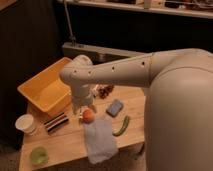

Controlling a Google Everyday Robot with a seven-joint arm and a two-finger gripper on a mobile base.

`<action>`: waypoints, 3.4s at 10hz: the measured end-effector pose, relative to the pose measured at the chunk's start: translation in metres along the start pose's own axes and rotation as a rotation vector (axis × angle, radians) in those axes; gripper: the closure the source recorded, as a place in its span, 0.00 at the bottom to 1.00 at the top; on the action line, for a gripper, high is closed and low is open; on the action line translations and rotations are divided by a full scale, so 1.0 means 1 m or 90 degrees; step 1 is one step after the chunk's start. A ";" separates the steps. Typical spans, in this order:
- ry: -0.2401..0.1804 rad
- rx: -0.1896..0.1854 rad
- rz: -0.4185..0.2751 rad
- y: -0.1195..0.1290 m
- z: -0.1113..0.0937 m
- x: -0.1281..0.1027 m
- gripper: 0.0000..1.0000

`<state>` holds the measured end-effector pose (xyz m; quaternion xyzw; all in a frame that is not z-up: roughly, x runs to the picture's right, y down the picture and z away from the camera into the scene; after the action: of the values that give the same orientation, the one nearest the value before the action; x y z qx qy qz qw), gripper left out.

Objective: Place towel in metal cup

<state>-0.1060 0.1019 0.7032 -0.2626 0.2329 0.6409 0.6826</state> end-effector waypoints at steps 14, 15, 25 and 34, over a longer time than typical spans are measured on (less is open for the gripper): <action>0.000 0.000 0.000 0.000 0.000 0.000 0.35; 0.000 0.000 0.000 0.000 0.000 0.000 0.35; 0.000 0.000 0.000 0.000 0.000 0.000 0.35; -0.026 -0.060 0.008 -0.022 0.003 0.002 0.35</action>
<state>-0.0841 0.1049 0.7055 -0.2795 0.1904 0.6608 0.6700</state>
